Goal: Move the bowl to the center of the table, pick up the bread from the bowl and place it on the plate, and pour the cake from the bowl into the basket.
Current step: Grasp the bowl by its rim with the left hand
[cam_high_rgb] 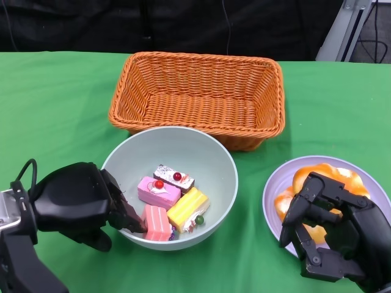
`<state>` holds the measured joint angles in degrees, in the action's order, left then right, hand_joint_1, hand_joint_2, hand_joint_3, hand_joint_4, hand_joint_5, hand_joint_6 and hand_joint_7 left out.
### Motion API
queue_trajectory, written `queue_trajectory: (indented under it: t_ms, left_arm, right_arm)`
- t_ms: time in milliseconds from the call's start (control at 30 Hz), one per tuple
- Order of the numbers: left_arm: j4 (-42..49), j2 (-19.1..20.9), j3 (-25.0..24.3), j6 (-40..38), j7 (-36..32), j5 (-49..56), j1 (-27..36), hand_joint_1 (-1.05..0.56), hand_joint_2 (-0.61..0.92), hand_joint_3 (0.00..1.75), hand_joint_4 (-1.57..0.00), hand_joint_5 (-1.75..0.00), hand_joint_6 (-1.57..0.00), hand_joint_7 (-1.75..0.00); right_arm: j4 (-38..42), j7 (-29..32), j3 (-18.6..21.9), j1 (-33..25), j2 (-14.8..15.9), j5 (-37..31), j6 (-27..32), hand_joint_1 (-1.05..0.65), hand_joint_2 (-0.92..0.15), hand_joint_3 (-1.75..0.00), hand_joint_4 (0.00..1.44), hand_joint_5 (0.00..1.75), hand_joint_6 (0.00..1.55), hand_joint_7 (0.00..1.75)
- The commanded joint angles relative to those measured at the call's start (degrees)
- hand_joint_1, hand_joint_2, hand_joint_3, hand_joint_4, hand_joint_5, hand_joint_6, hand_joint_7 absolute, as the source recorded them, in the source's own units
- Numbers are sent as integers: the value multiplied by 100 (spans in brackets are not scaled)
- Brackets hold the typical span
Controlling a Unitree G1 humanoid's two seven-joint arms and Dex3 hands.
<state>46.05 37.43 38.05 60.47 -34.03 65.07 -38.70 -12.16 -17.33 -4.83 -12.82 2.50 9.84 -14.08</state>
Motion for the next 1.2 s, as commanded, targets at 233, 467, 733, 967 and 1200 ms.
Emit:
queue_trajectory:
  t_ms: [233, 467, 733, 967, 1200]
  left_arm:
    - [459, -327, 257, 39, 307, -132, -302, -45, 83, 0, -107, -3, -98, -2]
    - [668, -523, 403, -151, 557, -208, -405, -50, 86, 1, -88, 0, -86, 0]
    - [394, -454, 325, -465, 1202, -461, -238, -57, 92, 2, -50, 0, -60, 0]
    - [-208, -273, 107, -888, 2294, -921, 82, -64, 92, 7, -27, 0, -41, 0]
    - [-387, -235, -3, -903, 3069, -1301, 170, -63, 92, 8, -47, -6, -49, -3]
  right_arm:
    - [-55, 46, -29, -79, -4, 71, 72, 0, -57, -120, 73, 169, 65, 150]
    - [-52, 29, -56, -87, 11, 57, 76, 0, -58, -119, 73, 168, 65, 148]
    - [-46, -1, -45, -81, 28, 86, 85, 2, -58, -119, 73, 168, 65, 148]
    - [-70, 18, -39, -86, 33, 85, 120, 1, -58, -119, 73, 169, 65, 148]
    - [-39, 16, -23, -73, 33, 84, 64, 1, -58, -119, 73, 169, 65, 149]
